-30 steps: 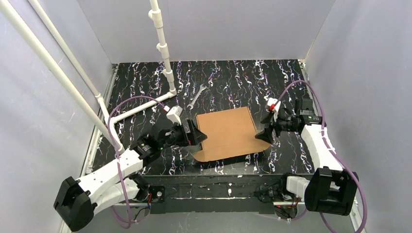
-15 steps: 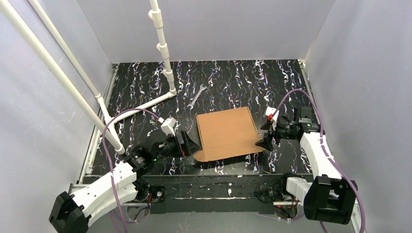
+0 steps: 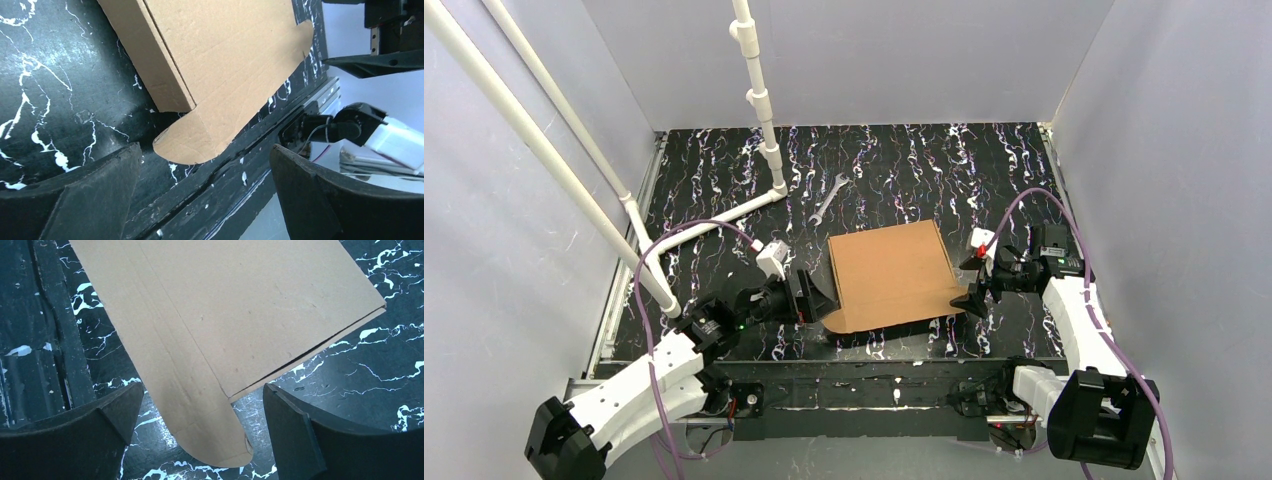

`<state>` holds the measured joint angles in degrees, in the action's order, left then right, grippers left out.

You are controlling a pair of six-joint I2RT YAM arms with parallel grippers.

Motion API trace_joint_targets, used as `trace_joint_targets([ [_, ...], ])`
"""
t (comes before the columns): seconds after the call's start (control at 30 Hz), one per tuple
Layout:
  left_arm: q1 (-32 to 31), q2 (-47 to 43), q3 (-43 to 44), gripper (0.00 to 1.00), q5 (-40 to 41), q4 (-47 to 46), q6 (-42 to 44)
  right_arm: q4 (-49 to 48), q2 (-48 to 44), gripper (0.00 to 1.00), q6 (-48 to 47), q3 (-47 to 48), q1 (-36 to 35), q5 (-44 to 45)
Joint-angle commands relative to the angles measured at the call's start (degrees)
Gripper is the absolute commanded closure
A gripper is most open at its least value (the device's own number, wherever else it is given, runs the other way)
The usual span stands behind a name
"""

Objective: Fold the paper box

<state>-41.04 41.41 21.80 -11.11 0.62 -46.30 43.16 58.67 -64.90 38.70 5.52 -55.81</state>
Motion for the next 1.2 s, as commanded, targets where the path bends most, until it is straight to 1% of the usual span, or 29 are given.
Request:
trace_joint_targets([
  [0.0,0.15,0.34,5.93,0.02,-1.2,9.74,9.31,4.43,-0.64,0.02,-4.43,2.48,0.19,-2.3],
  [0.2,-0.11,0.89,9.77,0.02,-1.08,13.34,15.88,5.54,-0.25,0.02,-6.79,2.41,0.18,-3.69],
  [0.47,-2.07,1.09,10.88,0.02,-0.31,13.26,21.12,6.84,2.09,0.02,-7.63,3.09,0.19,-3.34],
  [0.8,-2.38,-0.55,9.13,0.02,0.2,11.73,20.41,3.7,1.75,0.01,-5.88,1.05,0.19,-3.0],
  [1.17,-2.46,-2.34,8.49,0.02,-0.69,10.89,22.27,4.48,1.85,0.02,-5.85,1.02,0.3,-2.8],
])
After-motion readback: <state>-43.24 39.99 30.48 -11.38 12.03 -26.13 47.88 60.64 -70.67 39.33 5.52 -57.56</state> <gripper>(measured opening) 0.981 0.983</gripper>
